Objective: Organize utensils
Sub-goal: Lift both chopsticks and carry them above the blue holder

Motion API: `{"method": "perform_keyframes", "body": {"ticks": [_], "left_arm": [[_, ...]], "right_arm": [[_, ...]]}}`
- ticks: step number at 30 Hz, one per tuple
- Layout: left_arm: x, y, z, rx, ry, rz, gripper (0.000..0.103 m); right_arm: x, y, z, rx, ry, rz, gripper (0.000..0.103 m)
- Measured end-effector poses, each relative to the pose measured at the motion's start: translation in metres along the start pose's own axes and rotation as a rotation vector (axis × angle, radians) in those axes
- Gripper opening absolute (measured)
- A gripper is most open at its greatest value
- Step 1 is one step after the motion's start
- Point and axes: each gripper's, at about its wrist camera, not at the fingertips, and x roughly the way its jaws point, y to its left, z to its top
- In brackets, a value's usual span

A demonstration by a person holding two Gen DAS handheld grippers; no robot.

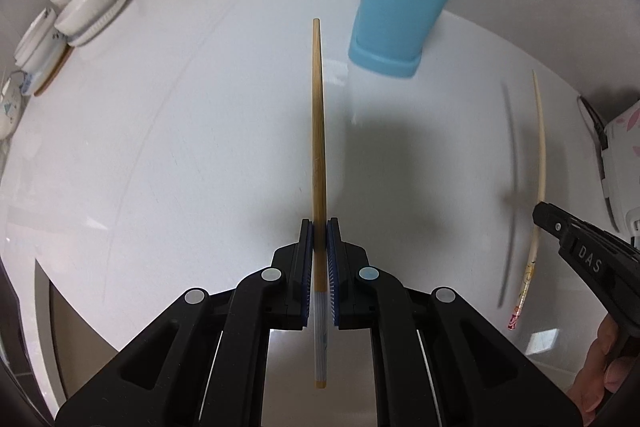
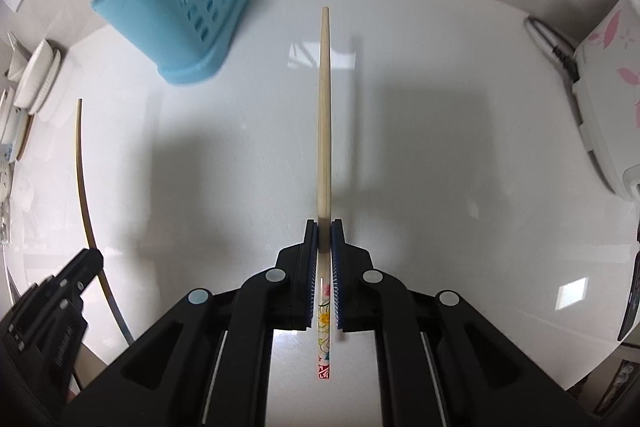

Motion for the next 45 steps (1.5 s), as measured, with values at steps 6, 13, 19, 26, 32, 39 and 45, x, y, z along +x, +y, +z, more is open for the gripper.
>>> {"method": "perform_keyframes", "body": {"ticks": [6,13,19,26,32,39,45], "left_arm": [[-0.022,0.010,0.024,0.048,-0.107,-0.021,0.007],[-0.037,0.013,0.047,0.108,-0.190,-0.076,0.007],[-0.047,0.011,0.078,0.137,-0.265,-0.133,0.007],[-0.070,0.012,0.109,0.162,-0.387,-0.232,0.007],[-0.084,0.010,0.136,0.167,-0.471,-0.314,0.007],[-0.094,0.003,0.166,0.167,-0.554,-0.408,0.007],[-0.101,-0.008,0.181,0.193,-0.637,-0.460,0.007]], "right_arm": [[-0.029,0.011,0.015,0.028,-0.107,-0.005,0.006],[-0.050,0.020,0.023,0.049,-0.233,-0.009,0.006],[-0.070,0.038,0.033,0.053,-0.345,-0.011,0.006],[-0.079,0.047,0.055,0.054,-0.405,-0.003,0.006],[-0.086,0.055,0.072,0.059,-0.451,0.005,0.006],[-0.094,0.061,0.088,0.064,-0.507,0.020,0.006],[-0.098,0.062,0.096,0.073,-0.544,0.031,0.006]]}}
